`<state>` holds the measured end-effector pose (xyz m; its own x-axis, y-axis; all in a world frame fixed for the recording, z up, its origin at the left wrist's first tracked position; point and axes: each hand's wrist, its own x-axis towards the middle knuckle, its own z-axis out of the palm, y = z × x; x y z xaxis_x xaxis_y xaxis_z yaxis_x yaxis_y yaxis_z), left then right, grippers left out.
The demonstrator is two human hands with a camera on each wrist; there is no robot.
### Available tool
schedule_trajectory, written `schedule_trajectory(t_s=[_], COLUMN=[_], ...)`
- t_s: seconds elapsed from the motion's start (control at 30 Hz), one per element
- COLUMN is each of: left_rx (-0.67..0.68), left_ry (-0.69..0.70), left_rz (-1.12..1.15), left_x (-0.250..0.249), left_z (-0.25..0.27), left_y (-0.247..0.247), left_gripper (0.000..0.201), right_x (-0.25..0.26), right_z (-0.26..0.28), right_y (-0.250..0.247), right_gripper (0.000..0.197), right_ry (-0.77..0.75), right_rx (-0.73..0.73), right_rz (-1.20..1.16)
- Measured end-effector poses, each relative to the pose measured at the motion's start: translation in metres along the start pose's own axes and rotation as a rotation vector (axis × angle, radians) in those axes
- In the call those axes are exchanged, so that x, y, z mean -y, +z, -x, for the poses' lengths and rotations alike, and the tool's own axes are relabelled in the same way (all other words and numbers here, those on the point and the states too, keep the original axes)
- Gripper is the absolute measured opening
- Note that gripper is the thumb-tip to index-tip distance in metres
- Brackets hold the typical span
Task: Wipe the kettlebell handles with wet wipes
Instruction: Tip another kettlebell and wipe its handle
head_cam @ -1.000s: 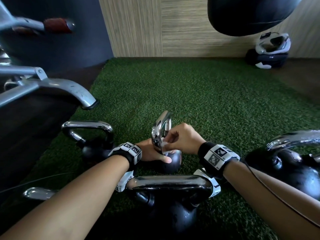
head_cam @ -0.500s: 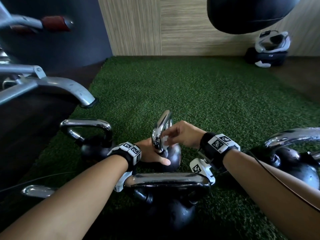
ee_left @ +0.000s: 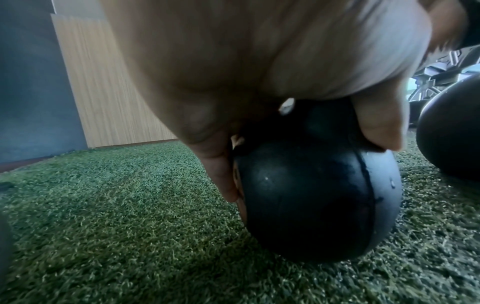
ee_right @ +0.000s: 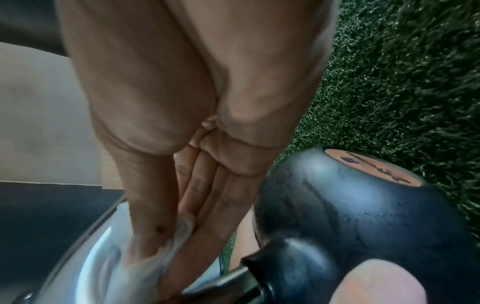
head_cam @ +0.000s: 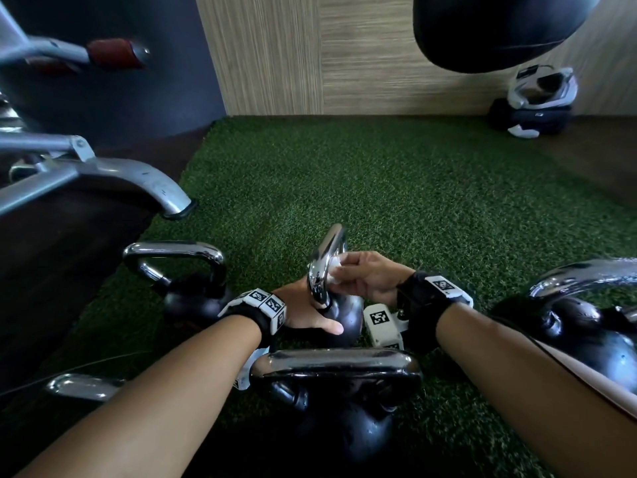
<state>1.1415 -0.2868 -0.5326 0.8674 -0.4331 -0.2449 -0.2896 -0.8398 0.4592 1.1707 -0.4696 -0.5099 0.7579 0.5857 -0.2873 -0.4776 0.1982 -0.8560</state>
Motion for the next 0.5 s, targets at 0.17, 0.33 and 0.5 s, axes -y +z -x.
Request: schedule_trajectory(t_s=[0.17, 0.33, 0.5], left_rx=[0.016, 0.021, 0.039], left_ry=[0.000, -0.048, -0.077], left_rz=[-0.021, -0.027, 0.031], left_x=[0.003, 0.000, 0.007], left_z=[0.000, 0.003, -0.003], left_y=[0.002, 0.002, 0.004], left_gripper=[0.071, 0.076, 0.059], right_x=[-0.004, -0.004, -0.010], right_z=[-0.001, -0.012, -0.010], right_y=[-0.002, -0.003, -0.002], right_gripper=[0.015, 0.028, 0.036], right_ry=[-0.027, -0.166, -0.253], right_rx=[0.044, -0.167, -0.228], right_rz=[-0.040, -0.137, 0.014])
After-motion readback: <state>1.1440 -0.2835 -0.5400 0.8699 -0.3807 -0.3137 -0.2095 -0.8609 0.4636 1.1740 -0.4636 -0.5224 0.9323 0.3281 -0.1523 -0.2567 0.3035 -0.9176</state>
